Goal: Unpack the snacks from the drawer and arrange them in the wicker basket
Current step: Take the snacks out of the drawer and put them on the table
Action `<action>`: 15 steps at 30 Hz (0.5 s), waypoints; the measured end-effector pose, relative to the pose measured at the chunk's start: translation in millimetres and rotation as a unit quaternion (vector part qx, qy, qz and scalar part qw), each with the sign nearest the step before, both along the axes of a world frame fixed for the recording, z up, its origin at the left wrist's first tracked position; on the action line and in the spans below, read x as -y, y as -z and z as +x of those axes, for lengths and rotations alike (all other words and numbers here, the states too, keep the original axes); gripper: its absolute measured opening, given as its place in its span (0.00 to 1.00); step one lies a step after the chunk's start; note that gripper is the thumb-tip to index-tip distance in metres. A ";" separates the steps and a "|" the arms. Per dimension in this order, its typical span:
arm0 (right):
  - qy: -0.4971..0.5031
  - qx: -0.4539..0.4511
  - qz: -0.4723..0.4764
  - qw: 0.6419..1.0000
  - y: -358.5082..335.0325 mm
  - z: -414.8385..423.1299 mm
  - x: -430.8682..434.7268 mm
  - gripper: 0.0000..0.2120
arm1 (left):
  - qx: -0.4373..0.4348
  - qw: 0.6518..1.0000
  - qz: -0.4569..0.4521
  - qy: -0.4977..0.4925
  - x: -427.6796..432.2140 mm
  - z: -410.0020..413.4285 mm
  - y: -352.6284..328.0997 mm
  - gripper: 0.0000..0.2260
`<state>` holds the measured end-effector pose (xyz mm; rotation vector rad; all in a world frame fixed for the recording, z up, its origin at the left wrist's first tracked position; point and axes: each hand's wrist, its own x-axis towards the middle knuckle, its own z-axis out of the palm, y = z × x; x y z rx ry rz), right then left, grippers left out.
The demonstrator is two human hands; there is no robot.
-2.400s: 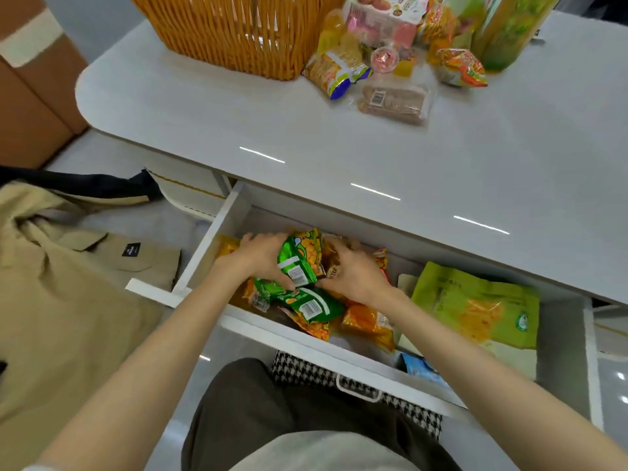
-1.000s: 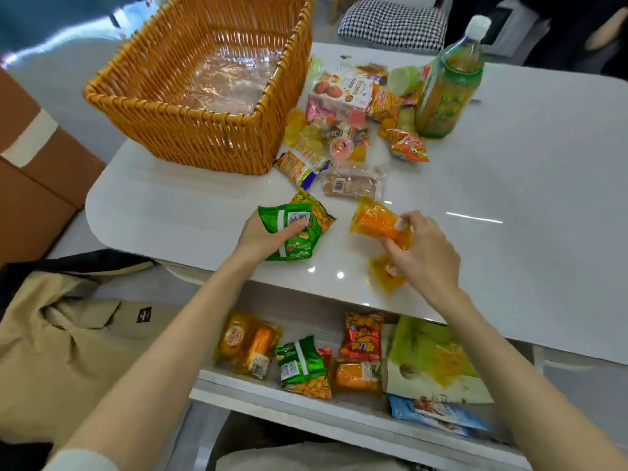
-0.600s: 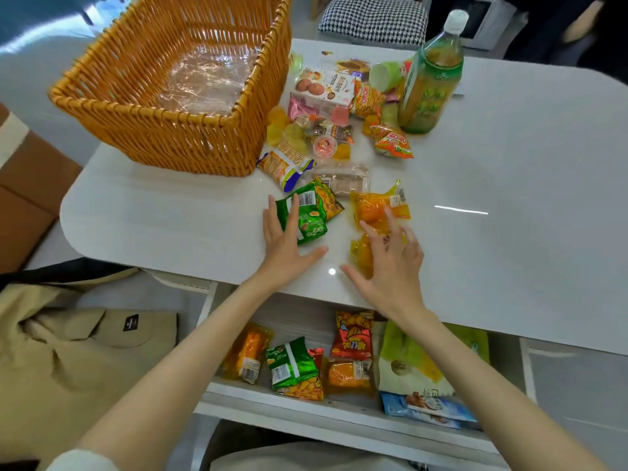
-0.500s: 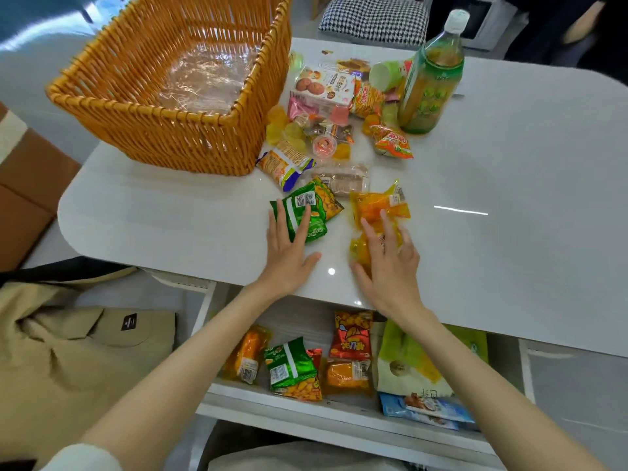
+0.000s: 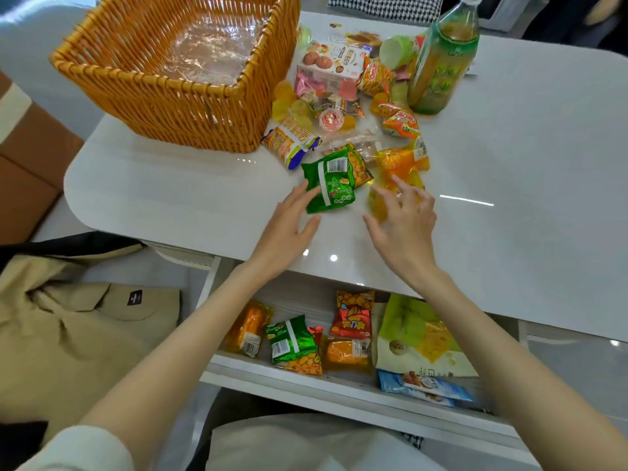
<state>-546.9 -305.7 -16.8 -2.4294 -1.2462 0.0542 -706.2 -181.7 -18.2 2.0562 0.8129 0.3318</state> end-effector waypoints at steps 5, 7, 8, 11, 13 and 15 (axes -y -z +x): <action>-0.125 -0.159 0.040 0.979 -14.2 -60.6 46.9 0.12 | 0.043 0.996 0.013 -0.074 33.4 -80.0 -8.3 0.10; -0.175 -0.196 -0.011 0.965 -6.3 -84.0 63.0 0.11 | -0.007 0.998 0.009 -0.066 41.3 -108.2 2.2 0.09; -0.200 -0.203 -0.044 0.957 2.4 -92.9 67.4 0.11 | -0.042 0.997 0.003 -0.057 41.8 -119.4 11.3 0.10; -0.246 -0.219 -0.150 0.932 40.1 -112.8 67.8 0.16 | -0.176 0.984 -0.026 -0.028 33.8 -139.8 47.5 0.16; -0.243 -0.237 -0.217 0.915 69.3 -123.7 63.2 0.20 | -0.273 0.962 -0.027 -0.011 28.5 -144.1 69.5 0.25; -0.221 -0.263 -0.279 0.897 91.6 -133.5 54.8 0.25 | -0.343 0.939 -0.008 0.008 26.6 -142.0 83.9 0.31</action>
